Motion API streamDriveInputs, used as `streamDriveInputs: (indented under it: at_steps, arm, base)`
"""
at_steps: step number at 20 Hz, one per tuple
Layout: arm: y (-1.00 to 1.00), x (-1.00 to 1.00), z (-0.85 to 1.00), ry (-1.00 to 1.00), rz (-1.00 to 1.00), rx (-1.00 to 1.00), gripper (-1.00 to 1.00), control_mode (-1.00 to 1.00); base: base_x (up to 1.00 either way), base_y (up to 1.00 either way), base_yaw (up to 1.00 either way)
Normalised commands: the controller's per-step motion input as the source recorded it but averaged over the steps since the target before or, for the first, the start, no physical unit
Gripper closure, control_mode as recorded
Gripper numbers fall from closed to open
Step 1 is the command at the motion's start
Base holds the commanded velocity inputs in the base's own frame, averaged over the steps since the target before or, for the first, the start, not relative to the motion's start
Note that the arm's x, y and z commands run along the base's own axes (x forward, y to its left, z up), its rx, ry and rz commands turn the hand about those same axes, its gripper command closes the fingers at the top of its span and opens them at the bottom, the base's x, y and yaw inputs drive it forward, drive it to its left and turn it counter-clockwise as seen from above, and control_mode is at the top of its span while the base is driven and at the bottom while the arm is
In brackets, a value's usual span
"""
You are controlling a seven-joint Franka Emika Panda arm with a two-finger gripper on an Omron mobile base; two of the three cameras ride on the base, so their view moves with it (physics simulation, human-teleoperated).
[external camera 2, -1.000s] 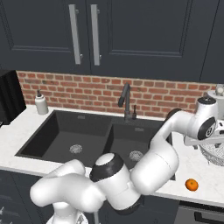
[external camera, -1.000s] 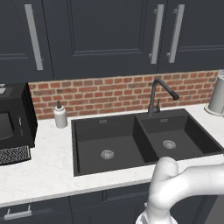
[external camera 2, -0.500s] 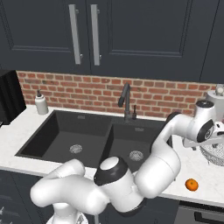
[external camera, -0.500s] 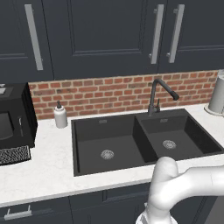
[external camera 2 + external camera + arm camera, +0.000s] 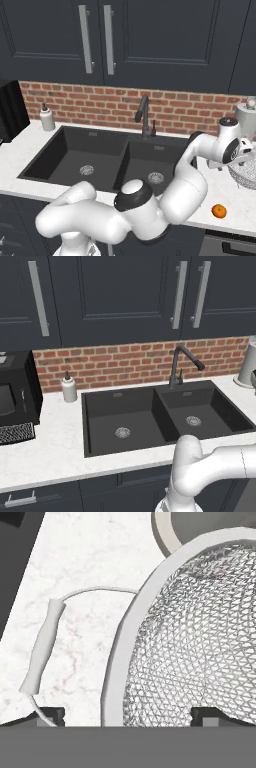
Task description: Put the colander in the sink, put the tangerine in the colander, and turn on the sink faucet and pour water over the colander.
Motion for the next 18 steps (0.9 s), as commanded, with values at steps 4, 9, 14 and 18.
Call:
streamDriveInputs:
  at_steps: [4,9,14,18]
  arm:
    - [-0.16,0.34,-0.29,0.01,0.08,-0.01,-1.00,-1.00]
    - [-0.18,0.09,-0.19,0.00,0.07,0.00,1.00,-1.00]
    - [0.00,-0.01,0.00,0.00,0.00,0.00,1.00,-1.00]
    - [0.04,-0.11,0.00,0.00,0.00,0.00,1.00,-1.00]
  base:
    - [0.00,0.00,0.00]
    - [0.00,0.00,0.00]
    - [0.00,0.00,0.00]
    - [0.00,0.00,0.00]
